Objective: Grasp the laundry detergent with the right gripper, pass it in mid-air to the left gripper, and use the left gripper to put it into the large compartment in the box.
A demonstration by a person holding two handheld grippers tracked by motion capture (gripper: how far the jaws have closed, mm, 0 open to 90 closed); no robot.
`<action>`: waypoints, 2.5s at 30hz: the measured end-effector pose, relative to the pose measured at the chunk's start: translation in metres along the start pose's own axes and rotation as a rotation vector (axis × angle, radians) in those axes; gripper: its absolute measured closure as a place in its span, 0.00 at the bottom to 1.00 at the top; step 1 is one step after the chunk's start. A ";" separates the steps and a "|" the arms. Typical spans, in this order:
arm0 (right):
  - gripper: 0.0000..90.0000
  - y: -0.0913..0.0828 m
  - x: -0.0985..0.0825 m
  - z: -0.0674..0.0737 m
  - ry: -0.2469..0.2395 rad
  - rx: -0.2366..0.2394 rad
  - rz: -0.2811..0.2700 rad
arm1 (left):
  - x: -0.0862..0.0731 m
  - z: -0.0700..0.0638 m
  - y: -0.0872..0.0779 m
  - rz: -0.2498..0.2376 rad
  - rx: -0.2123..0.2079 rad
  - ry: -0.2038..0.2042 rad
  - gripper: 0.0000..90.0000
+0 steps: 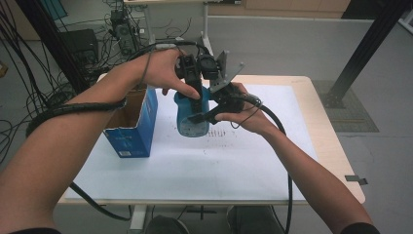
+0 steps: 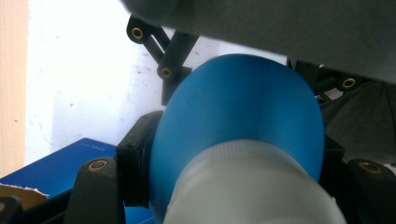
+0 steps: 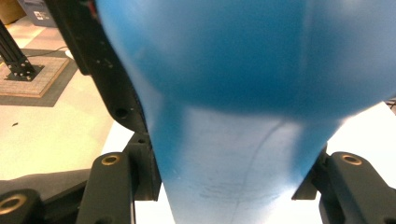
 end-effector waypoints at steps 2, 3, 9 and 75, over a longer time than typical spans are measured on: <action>0.47 0.000 0.000 0.000 0.000 0.001 -0.001 | 0.000 0.000 0.000 0.001 -0.001 -0.001 0.39; 0.47 0.000 -0.001 0.000 0.000 0.002 -0.002 | 0.000 0.000 0.000 0.001 -0.001 -0.001 0.39; 0.46 0.001 -0.002 0.001 0.010 0.003 -0.009 | -0.001 -0.001 0.001 0.002 -0.003 -0.003 0.39; 0.00 -0.177 -0.073 -0.028 0.464 -0.490 0.474 | -0.119 0.086 -0.146 -0.130 0.185 -0.998 0.40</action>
Point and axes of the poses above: each handheld gripper's, and its own axes: y roughly forward along the jaws, x roughly out of its top, z roughly to its left, the point moved 4 cm from there along y, roughly forward along the jaws, and after that the axes turned 4 degrees about -x, right-handed, at the moved point
